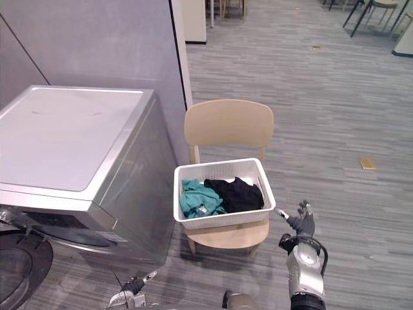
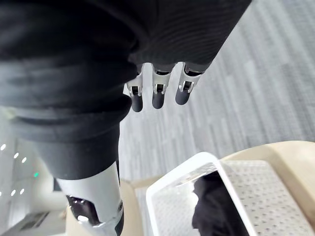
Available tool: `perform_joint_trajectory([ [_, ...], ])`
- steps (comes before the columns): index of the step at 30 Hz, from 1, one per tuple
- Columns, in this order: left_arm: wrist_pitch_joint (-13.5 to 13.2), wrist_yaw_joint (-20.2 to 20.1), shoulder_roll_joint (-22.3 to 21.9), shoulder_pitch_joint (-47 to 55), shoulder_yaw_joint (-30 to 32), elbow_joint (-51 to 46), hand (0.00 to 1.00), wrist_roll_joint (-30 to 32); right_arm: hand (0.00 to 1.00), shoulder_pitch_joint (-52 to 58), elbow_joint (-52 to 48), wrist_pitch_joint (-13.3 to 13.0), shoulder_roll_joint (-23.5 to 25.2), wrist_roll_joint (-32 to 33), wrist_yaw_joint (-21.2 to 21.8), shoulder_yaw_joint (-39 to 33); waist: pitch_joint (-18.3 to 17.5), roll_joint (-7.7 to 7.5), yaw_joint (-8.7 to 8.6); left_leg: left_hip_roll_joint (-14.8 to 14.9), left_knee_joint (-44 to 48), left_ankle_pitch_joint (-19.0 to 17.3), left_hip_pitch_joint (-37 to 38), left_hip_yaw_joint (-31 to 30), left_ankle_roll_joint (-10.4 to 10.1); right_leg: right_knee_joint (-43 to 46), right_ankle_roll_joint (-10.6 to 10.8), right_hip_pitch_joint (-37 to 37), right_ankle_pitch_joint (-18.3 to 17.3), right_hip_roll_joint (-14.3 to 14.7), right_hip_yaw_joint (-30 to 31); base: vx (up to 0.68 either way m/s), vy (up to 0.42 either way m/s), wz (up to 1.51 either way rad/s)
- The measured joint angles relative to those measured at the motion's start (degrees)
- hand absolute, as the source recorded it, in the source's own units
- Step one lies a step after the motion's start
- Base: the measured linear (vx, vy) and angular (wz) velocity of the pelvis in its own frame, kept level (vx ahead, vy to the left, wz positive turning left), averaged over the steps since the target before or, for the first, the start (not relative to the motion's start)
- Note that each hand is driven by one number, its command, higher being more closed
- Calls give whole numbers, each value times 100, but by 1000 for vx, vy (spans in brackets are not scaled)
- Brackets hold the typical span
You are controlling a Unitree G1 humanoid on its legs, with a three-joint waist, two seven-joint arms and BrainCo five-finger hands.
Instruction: Pick up the laundry basket with both hands and put the clothes into the washing machine.
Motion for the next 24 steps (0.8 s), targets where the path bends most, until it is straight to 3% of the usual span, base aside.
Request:
perform_joint_trajectory([
  [2, -20, -21, -2, 151, -136, -137, 0, 85, 0, -283, 34, 7, -543, -319, 175, 437, -8, 66, 41, -529, -860, -128, 59, -281, 7, -19, 57, -31, 35, -132, 16, -11, 109, 8],
  [5, -41, -34, 50, 283, -229, -165, 0, 181, 0, -1090, 430, 0, -1220, -934, 344, 1374, 10, 192, 91, -684, -1404, -313, 184, -347, 37, 98, 207, -308, 83, -134, 114, -61, 192, -8],
  [6, -124, -70, 118, 197, -315, -166, 0, 218, 0, -1527, 731, -14, -1409, -1033, 491, 1835, 129, 114, 139, -765, -1355, -325, 134, -295, 69, 98, 287, -373, 154, -158, 224, -112, 179, -21],
  [8, -163, -140, 195, 133, -407, -190, 0, 257, 0, -1964, 1007, -80, -1468, -1187, 707, 2260, 242, 123, 316, -822, -1246, -372, 60, -175, 145, -7, 359, -406, 294, -203, 360, -154, 155, -25],
  [13, -245, -124, 356, -36, -552, -297, 0, 259, 0, -3384, 1613, -228, -1895, -1215, 929, 3167, 800, 351, 280, -907, -615, -459, -1030, -175, 370, -246, 494, -1103, 773, -352, 424, -163, 125, -6],
  [15, -243, -107, 409, -153, -597, -343, 0, 147, 0, -3808, 1970, -156, -2233, -1213, 930, 3288, 1152, 363, 426, -941, -526, -386, -1494, -204, 459, -331, 514, -1464, 960, -386, 410, -163, 66, 7],
  [19, -257, 9, 468, -157, -749, -416, 0, -64, 0, -4262, 2131, -112, -2450, -1235, 928, 3560, 1429, 354, 558, -926, -384, -340, -1878, -283, 462, -242, 493, -1786, 994, -392, 325, -36, 1, 7],
  [24, -388, 140, 456, -208, -801, -756, 0, -313, 0, -5063, 2223, -112, -2531, -1423, 871, 3761, 1718, 328, 591, -924, -354, -244, -2205, -419, 451, -111, 464, -2068, 975, -431, 132, 3, -29, 18],
])
